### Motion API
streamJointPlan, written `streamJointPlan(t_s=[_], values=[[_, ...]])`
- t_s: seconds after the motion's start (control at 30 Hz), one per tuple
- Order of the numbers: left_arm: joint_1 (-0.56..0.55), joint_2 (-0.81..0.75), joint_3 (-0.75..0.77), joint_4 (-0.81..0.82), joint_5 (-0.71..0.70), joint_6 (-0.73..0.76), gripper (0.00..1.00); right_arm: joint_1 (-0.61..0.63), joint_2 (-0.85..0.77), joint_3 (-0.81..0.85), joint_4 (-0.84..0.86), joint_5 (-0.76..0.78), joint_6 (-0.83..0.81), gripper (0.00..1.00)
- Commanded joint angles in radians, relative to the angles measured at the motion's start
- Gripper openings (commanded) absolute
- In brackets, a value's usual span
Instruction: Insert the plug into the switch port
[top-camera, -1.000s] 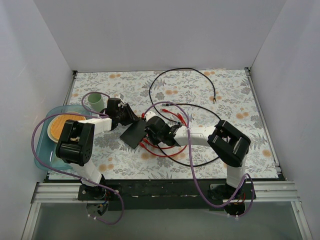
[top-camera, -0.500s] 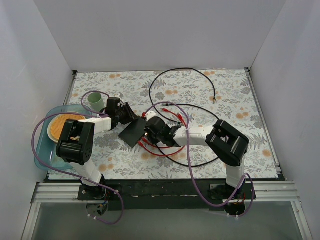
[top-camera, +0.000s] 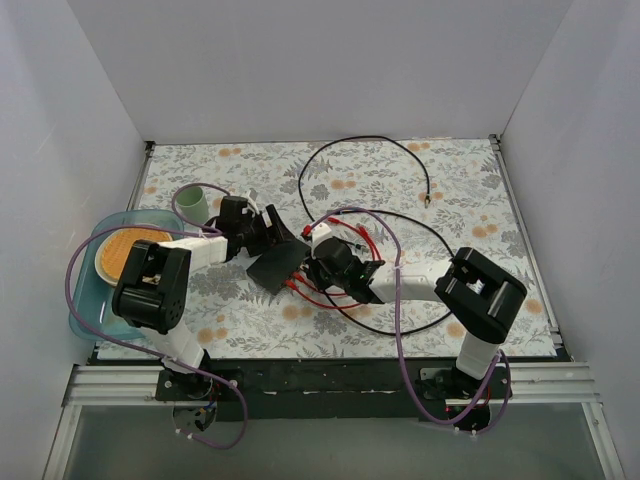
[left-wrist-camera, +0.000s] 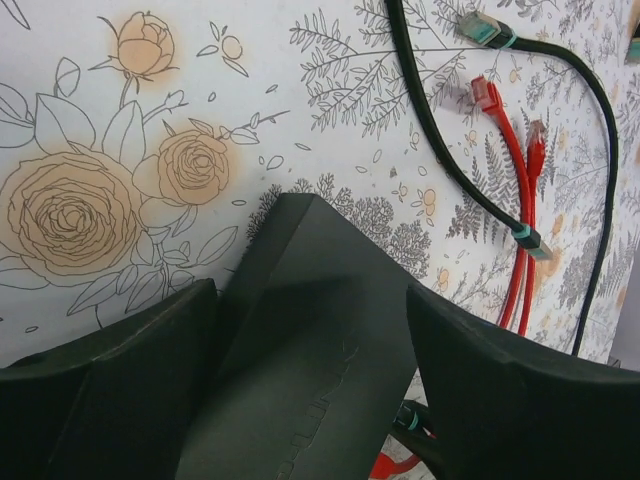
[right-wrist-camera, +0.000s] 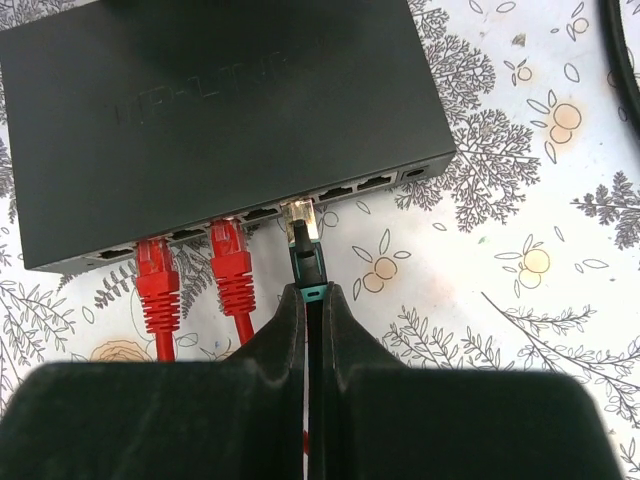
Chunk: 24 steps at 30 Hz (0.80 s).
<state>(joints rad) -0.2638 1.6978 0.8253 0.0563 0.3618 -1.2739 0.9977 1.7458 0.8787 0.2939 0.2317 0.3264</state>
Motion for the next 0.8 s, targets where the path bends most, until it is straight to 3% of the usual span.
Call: streamJointPlan(t_s=[0.0, 0.1, 0.37, 0.63, 0.77], values=[[-0.014, -0.015, -0.078, -0.196, -0.061, 0.019, 0.79, -0.014, -0.068, 0.025, 0.191, 0.028, 0.011, 0.01], [-0.014, -0.056, -0.106, -0.194, -0.095, 0.022, 0.75, -0.014, -0.068, 0.028, 0.180, 0.026, 0.010, 0.01], [-0.014, -0.119, -0.230, -0.168, -0.143, 0.008, 0.52, -0.014, -0.048, 0.031, 0.151, 0.003, -0.007, 0.01], [-0.020, -0.145, -0.299, -0.110, -0.093, 0.008, 0.23, -0.016, 0.033, 0.066, 0.151, -0.210, -0.121, 0.01], [-0.037, -0.122, -0.296, -0.111, -0.077, 0.008, 0.18, -0.014, 0.043, 0.072, 0.146, -0.226, -0.122, 0.01]])
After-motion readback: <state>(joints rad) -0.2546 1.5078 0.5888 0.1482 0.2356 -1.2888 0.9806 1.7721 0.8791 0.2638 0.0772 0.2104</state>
